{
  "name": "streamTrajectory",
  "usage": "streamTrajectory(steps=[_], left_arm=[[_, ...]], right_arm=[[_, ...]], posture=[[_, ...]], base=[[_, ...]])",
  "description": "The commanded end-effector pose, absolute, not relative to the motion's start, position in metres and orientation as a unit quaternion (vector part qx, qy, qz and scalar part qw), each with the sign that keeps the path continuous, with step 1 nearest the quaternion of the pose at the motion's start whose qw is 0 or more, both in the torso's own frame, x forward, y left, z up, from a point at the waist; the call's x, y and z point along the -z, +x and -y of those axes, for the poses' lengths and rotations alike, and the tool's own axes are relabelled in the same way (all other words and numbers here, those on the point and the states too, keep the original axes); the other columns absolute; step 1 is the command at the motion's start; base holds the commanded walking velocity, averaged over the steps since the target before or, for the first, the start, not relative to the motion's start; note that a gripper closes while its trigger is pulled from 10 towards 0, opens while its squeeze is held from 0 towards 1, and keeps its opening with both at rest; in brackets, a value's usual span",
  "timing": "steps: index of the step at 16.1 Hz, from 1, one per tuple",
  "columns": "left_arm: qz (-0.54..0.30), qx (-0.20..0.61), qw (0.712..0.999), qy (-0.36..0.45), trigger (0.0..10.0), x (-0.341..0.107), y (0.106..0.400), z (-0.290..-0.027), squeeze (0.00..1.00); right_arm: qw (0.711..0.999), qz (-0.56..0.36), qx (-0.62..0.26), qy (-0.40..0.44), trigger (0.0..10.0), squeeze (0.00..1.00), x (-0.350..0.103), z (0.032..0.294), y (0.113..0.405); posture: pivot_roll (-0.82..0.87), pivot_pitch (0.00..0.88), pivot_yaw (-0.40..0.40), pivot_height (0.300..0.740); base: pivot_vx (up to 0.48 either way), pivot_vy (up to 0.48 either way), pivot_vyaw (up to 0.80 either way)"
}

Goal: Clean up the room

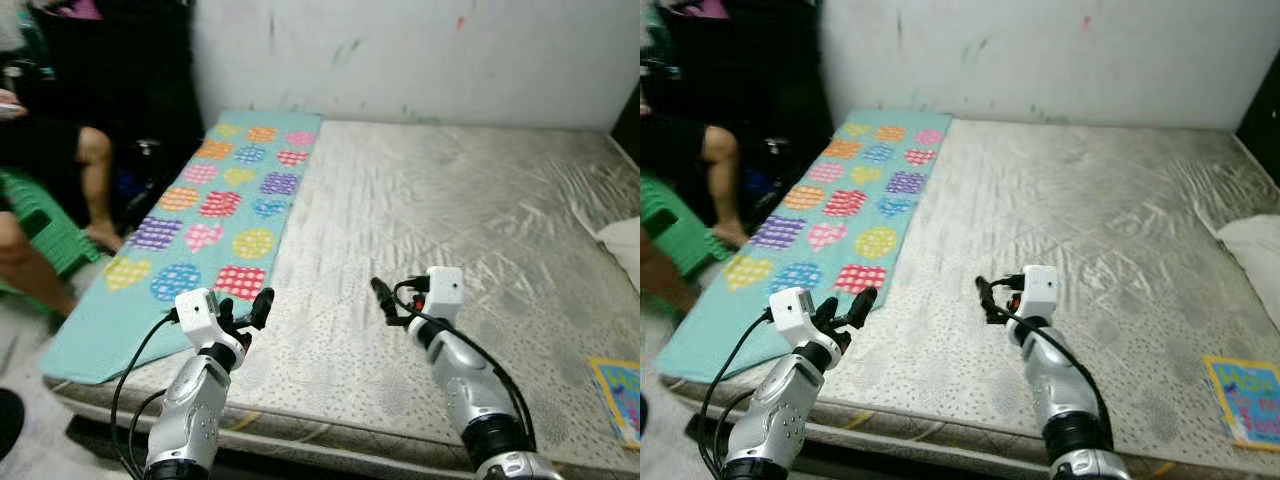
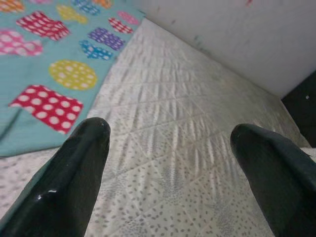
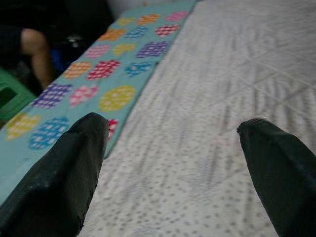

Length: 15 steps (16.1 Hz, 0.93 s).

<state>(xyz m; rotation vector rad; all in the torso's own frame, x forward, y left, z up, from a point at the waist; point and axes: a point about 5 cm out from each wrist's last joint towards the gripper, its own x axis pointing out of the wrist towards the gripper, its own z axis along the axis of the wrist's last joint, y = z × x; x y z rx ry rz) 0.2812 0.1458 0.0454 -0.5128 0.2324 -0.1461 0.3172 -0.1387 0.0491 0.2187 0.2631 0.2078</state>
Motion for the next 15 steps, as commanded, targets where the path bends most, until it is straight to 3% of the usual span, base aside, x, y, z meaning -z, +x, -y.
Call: streamTrajectory(steps=[1, 8, 11, 15], left_arm=[[-0.119, 0.066, 0.959, -0.249, 10.0, -0.0429, 0.2802, -0.1513, 0.00], [-0.121, 0.067, 0.959, -0.248, 10.0, -0.0432, 0.2804, -0.1507, 0.00], [-0.116, 0.065, 0.959, -0.252, 10.0, -0.0439, 0.2802, -0.1507, 0.00], [-0.114, 0.065, 0.958, -0.255, 10.0, -0.0443, 0.2797, -0.1501, 0.00]], right_arm=[[0.980, -0.132, -0.108, 0.106, 10.0, 0.00, -0.0497, 0.1350, 0.3182], [0.980, -0.135, -0.108, 0.102, 10.0, 0.00, -0.0493, 0.1351, 0.3185], [0.980, -0.135, -0.111, 0.094, 10.0, 0.00, -0.0491, 0.1346, 0.3181], [0.980, -0.135, -0.113, 0.091, 10.0, 0.00, -0.0491, 0.1345, 0.3179]], posture=[[-0.09, 0.000, 0.029, 0.740], [-0.10, 0.000, 0.030, 0.740], [-0.10, 0.000, 0.026, 0.740], [-0.10, 0.000, 0.024, 0.740]], base=[[0.000, 0.480, 0.00], [0.000, 0.475, 0.00], [0.000, 0.000, -0.48], [0.000, 0.000, 0.00]])
